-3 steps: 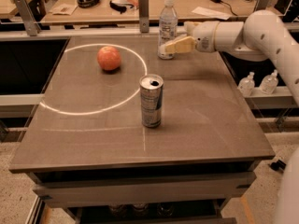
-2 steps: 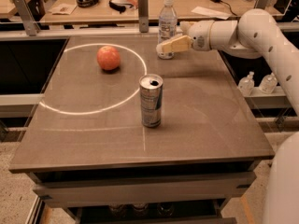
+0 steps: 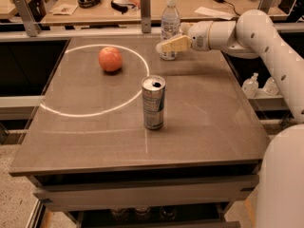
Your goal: Pick blue plastic bottle
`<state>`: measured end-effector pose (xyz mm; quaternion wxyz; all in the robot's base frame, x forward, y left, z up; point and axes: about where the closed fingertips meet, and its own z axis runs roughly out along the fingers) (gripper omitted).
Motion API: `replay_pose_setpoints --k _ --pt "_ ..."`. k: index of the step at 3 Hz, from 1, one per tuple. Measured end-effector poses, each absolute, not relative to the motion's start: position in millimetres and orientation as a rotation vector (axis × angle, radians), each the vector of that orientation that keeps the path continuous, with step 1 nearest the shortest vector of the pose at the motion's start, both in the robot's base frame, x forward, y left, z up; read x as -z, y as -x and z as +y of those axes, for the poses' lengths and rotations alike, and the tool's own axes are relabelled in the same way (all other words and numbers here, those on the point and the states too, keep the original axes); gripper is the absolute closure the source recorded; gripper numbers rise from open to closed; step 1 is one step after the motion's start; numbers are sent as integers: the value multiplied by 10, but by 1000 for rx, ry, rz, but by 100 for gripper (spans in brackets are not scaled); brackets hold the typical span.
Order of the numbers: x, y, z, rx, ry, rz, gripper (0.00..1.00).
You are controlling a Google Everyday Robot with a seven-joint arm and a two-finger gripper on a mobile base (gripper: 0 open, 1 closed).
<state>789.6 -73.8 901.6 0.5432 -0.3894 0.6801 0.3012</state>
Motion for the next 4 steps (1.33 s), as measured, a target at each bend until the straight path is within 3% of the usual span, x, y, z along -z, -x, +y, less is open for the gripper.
replay_pose_setpoints --k 1,4 --pt "-9048 -7990 -742 -702 891 1616 18" --pt "-9135 -7967 -775 -735 921 1579 87"
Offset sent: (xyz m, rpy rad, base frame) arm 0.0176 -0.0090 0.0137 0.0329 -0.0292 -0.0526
